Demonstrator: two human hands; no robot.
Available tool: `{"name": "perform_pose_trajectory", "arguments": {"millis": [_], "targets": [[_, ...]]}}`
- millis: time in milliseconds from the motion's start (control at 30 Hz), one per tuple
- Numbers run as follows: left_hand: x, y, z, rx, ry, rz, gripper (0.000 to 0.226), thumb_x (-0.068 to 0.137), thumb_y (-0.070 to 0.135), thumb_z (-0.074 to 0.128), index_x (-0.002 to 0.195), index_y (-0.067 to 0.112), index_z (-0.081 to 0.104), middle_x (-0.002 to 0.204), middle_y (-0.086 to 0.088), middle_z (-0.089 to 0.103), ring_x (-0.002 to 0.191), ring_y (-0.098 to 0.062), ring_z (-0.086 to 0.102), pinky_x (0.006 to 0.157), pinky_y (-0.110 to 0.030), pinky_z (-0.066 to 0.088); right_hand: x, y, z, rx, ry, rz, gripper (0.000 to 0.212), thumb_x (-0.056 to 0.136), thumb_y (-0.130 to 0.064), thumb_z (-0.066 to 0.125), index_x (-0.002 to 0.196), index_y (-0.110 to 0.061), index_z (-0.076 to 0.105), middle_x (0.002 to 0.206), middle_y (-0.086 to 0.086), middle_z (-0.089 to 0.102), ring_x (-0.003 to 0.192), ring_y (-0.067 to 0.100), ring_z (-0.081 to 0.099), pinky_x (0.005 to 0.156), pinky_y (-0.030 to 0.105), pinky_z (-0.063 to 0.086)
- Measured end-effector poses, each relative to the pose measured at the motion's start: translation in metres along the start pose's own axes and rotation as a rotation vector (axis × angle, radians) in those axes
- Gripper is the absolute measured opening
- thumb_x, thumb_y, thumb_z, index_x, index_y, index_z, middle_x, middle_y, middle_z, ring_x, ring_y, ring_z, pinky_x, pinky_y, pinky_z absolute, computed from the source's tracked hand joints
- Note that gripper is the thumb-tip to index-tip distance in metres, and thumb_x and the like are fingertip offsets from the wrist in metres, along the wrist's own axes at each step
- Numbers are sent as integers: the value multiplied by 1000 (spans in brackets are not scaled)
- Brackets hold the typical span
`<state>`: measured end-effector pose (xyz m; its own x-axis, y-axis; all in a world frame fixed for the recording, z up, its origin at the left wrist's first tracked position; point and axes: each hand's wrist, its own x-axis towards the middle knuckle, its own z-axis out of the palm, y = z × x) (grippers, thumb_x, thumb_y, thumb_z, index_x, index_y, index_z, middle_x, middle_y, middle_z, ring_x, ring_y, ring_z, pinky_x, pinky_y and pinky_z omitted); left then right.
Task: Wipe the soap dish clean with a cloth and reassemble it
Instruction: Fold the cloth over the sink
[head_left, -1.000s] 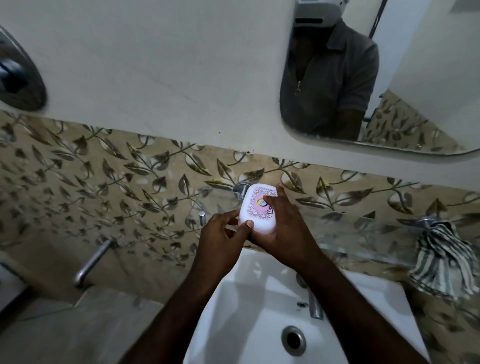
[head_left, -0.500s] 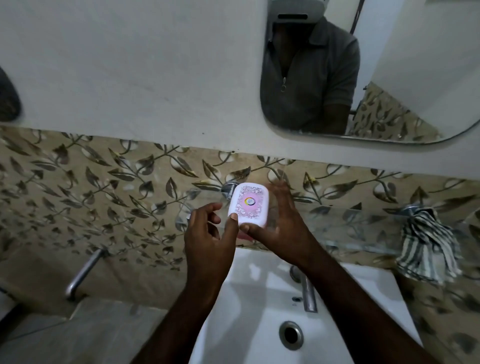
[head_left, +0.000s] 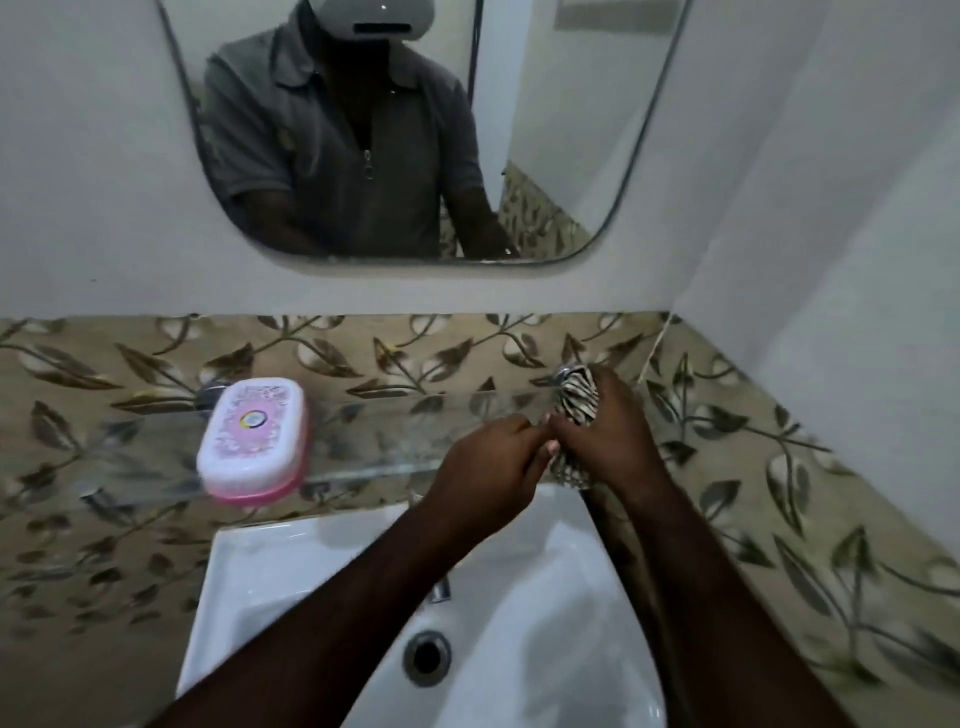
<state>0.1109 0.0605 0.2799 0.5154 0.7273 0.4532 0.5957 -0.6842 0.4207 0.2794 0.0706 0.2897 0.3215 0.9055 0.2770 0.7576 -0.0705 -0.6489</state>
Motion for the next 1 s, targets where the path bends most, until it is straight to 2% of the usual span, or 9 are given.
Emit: {"name": "perform_pose_trajectory", "arguments": {"millis": [100, 200, 300, 400, 467, 633, 767, 900, 1000], "targets": [[9, 4, 13, 16, 22, -14, 31, 96, 37, 46, 111, 19, 66, 101, -4, 66, 94, -25, 61, 73, -37, 49, -4, 7, 0, 41, 93, -8, 36, 77, -25, 73, 109, -13, 61, 100, 8, 71, 93, 28, 66, 70, 27, 44], [8, 9, 14, -78, 56, -97, 31, 93, 34, 55, 119, 20, 64, 104, -2, 68, 91, -19, 63, 76, -32, 49, -14, 5, -11, 242, 189, -6, 20, 82, -22, 73, 98, -15, 64, 86, -3, 70, 81, 20, 68, 68, 30, 50], [7, 21, 3, -533, 90, -295, 37, 89, 36, 65, 123, 24, 59, 103, 4, 69, 88, -9, 66, 74, -23, 54, -35, -1, -28, 737, 72, 61, 22, 86, -15, 70, 105, -14, 60, 94, 4, 74, 87, 21, 71, 78, 39, 57], [4, 32, -5, -1134, -72, -553, 33, 89, 36, 66, 116, 18, 61, 104, 1, 73, 95, -15, 70, 78, -26, 56, -59, -6, -41, 1174, -168, 147, 23, 88, -13, 60, 111, -8, 59, 100, 15, 73, 88, 27, 72, 77, 40, 58], [-2, 38, 0, -1273, -162, -579, 22, 92, 26, 62, 106, 10, 67, 97, -4, 75, 89, -17, 71, 75, -28, 56, -68, 1, -40, 1120, -188, 155, 20, 91, -13, 56, 110, -7, 61, 101, 19, 72, 89, 30, 71, 77, 42, 57], [-16, 46, 21, -1273, -11, -618, 18, 89, 4, 64, 106, 4, 63, 102, -11, 75, 93, -23, 71, 82, -38, 58, -80, 28, -34, 842, -91, 120, 17, 100, -17, 51, 111, -19, 65, 105, 13, 72, 99, 34, 69, 89, 57, 53], [-22, 52, 36, -1187, -54, -595, 16, 91, 7, 62, 108, 11, 62, 104, -6, 74, 98, -17, 71, 81, -30, 57, -94, 38, -38, 912, -167, 239, 17, 98, -28, 54, 110, -21, 63, 105, 16, 71, 101, 42, 66, 87, 63, 51], [-29, 52, 51, -1217, -66, -686, 22, 93, 18, 62, 113, 11, 61, 99, -8, 75, 90, -17, 72, 78, -33, 57, -103, 46, -40, 925, -149, 306, 35, 83, -50, 65, 102, -20, 66, 99, 39, 60, 83, 67, 54, 63, 79, 39], [-34, 51, 64, -1117, -36, -761, 26, 88, 29, 68, 110, 16, 62, 98, -17, 72, 87, -20, 70, 81, -41, 55, -109, 53, -39, 980, -109, 361, 38, 81, -48, 69, 100, -15, 67, 100, 39, 60, 80, 52, 58, 64, 78, 39]]}}
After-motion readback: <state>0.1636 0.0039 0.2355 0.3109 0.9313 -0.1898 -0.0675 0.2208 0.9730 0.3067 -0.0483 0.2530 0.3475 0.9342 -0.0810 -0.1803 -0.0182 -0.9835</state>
